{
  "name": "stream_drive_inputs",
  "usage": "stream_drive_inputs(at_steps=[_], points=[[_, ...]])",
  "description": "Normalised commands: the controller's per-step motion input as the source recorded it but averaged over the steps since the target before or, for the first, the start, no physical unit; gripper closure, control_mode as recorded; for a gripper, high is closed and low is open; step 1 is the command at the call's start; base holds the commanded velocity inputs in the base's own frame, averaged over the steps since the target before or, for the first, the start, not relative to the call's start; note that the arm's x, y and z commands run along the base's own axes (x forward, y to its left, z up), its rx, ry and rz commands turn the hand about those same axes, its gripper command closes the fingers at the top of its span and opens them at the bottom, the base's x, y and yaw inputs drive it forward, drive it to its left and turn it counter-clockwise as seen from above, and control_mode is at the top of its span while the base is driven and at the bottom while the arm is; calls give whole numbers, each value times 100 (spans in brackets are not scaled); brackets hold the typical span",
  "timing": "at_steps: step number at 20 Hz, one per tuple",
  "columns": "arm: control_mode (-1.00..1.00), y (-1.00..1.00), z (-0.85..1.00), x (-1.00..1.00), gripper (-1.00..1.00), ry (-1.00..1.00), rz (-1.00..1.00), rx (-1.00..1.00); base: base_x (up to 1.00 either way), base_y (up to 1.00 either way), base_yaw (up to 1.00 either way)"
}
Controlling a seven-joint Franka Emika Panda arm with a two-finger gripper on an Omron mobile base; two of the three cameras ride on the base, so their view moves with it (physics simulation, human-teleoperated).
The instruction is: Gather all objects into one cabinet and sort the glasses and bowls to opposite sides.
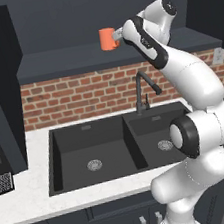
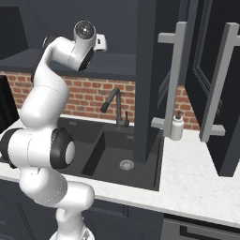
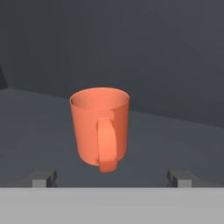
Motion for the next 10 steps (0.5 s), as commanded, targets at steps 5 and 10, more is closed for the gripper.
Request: stream_drive_inputs(at_steps=[5,10], points=[[-100,9,-2,11,-100,0,0,-1,0,0,0],[-100,8,-7,25,-100,0,0,-2,0,0,0]])
